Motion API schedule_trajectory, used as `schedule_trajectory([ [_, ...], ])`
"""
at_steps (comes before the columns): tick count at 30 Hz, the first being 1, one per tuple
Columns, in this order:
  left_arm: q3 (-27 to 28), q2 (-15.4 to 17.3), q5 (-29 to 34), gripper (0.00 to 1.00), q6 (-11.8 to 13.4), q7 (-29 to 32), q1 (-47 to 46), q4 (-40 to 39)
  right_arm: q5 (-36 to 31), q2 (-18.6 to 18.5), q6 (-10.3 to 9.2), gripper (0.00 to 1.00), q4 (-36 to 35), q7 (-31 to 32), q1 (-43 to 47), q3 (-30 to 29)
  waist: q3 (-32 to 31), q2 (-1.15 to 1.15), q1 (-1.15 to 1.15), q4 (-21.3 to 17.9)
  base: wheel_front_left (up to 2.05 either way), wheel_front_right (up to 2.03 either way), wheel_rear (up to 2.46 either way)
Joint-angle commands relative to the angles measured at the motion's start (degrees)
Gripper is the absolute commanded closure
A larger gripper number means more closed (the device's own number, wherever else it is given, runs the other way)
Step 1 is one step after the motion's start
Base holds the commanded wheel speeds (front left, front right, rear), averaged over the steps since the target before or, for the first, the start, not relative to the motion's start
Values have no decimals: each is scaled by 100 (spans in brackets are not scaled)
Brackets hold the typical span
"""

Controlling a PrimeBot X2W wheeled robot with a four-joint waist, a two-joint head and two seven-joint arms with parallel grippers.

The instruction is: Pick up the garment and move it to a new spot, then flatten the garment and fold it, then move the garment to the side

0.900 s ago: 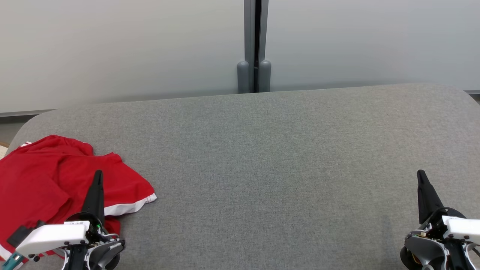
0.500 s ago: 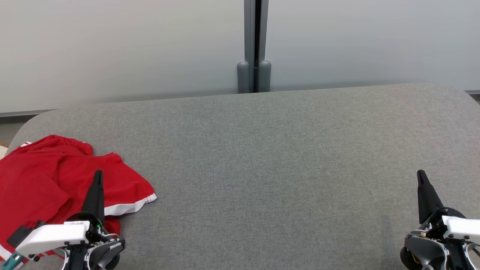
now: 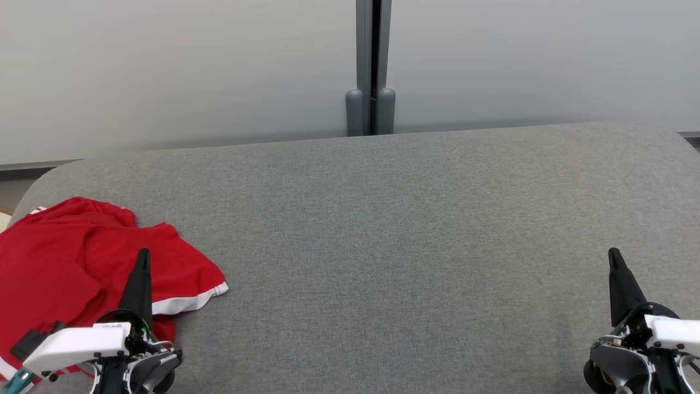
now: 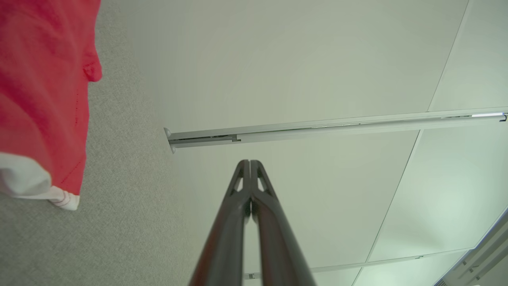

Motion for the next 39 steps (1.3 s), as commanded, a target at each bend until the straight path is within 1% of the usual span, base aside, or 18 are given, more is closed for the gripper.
schedule_trajectory([
  [1, 12, 17, 10, 100, -21, 7, -77, 3, -36, -2, 0, 100, 2, 9, -57, 5, 0, 0, 0, 0, 0, 0, 0],
  [39, 11, 17, 10, 100, -21, 7, -78, 3, -36, -2, 0, 100, 2, 9, -57, 5, 0, 0, 0, 0, 0, 0, 0],
])
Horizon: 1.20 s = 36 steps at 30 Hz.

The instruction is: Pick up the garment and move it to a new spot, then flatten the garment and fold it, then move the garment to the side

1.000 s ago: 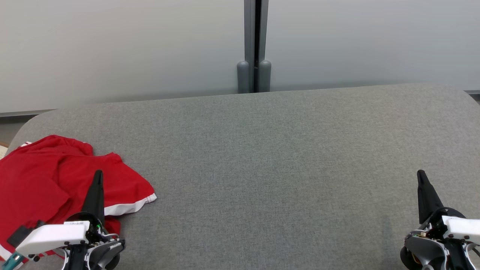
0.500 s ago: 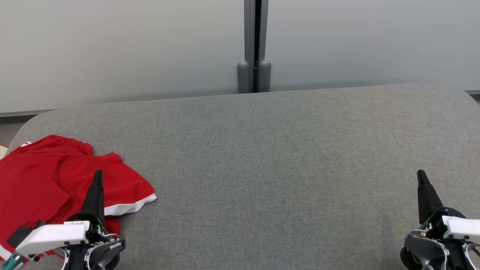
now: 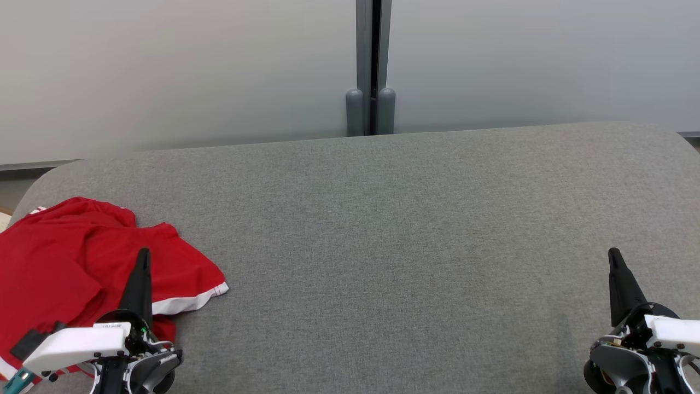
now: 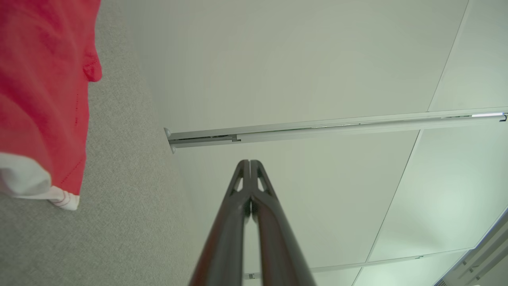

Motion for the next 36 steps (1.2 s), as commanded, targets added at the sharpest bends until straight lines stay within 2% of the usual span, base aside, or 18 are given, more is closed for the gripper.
schedule_trajectory([
  [1, 11, 17, 10, 100, -21, 7, -78, 3, -36, -2, 0, 100, 2, 9, -57, 5, 0, 0, 0, 0, 0, 0, 0],
  [19, 11, 17, 10, 100, -21, 7, -78, 3, -36, -2, 0, 100, 2, 9, -57, 5, 0, 0, 0, 0, 0, 0, 0],
  [20, -2, -2, -1, 0, 0, -1, 10, 15, 2, 1, 0, 0, 14, -1, 12, -1, 0, 0, 0, 0, 0, 0, 0],
  [23, -14, -53, -1, 0, 7, -3, 173, 153, 2, 38, 0, 0, 145, -3, 138, 8, 0, 0, 0, 0, 0, 0, 0],
  [36, 109, 23, 99, 0, 5, -211, 288, -173, -530, 28, 0, 0, -96, -352, 225, 242, 11, 0, 0, 2, 0, 0, 0],
])
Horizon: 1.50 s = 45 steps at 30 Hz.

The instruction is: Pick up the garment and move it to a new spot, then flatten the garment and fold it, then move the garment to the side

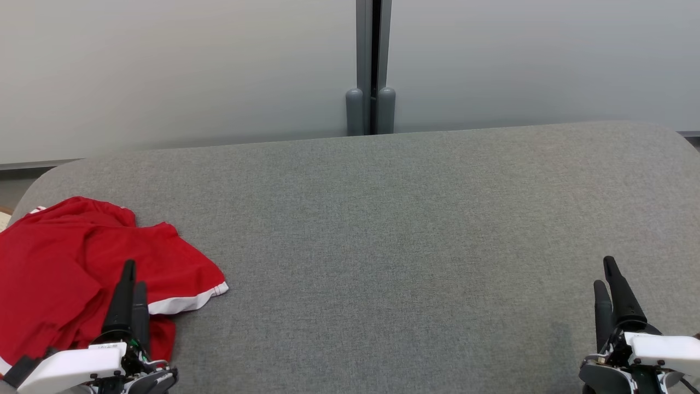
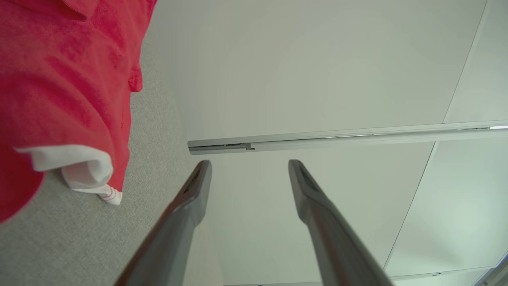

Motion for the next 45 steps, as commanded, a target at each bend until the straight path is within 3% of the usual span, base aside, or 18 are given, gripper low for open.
schedule_trajectory([
  [1, 43, 71, 62, 0, -5, -60, -38, -159, -199, -43, 1, 0, -148, -71, -54, 30, 0, 0, 0, 1, 0, 0, 0],
  [11, 40, 274, 445, 0, -6, -442, 26, -401, -1675, -50, 1, 0, -566, -325, -50, 37, 0, 0, 0, 10, 0, 0, 0],
  [18, 199, 235, 1102, 0, -7, -629, 19, -738, -3097, -56, 1, 0, -991, -507, -149, 205, 9, 0, 0, 20, 0, 0, 0],
  [28, -25, 418, 2148, 0, -8, -836, 122, -1222, -4875, -62, 1, 0, -1491, -717, -135, 676, 8, 0, 0, 8, 0, 0, 0],
  [45, -615, 785, 3959, 0, -10, -1130, 382, -1436, -6558, -67, 2, 0, -1448, -1010, 65, 1089, 3, 0, 0, -36, 0, 0, 0],
])
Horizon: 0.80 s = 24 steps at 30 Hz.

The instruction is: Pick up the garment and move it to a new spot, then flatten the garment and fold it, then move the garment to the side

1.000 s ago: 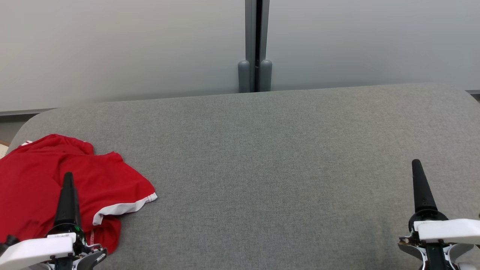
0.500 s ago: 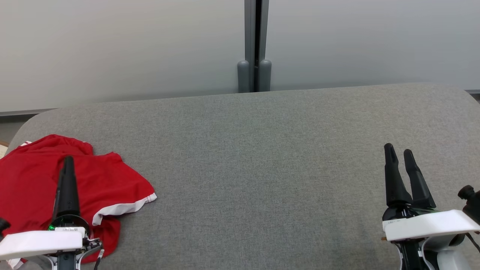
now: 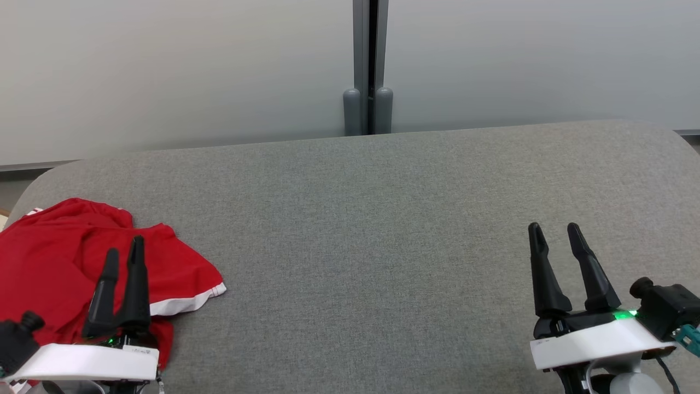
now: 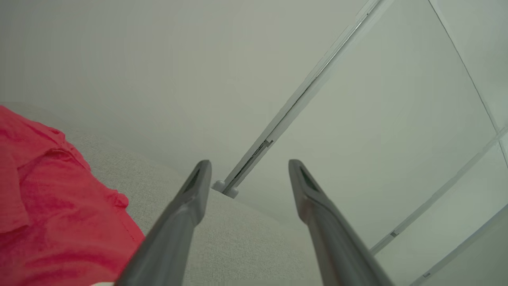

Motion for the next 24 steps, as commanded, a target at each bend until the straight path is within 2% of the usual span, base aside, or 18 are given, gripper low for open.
schedule_trajectory([
  [1, -23, 69, 143, 0, -9, -39, 19, -51, -189, -36, 2, 0, -60, -70, -19, 28, 1, 0, 0, 0, 0, 0, 0],
  [14, -25, 243, 1051, 0, -10, -248, -114, 225, -806, -40, 2, 0, 116, -276, -53, 122, 142, 0, 0, -6, 0, 0, 0],
  [24, -149, 577, 1607, 0, -10, -386, -157, 485, -1346, -44, 1, 0, 404, -419, -188, 270, 285, 0, 0, 45, 0, 0, 0],
])
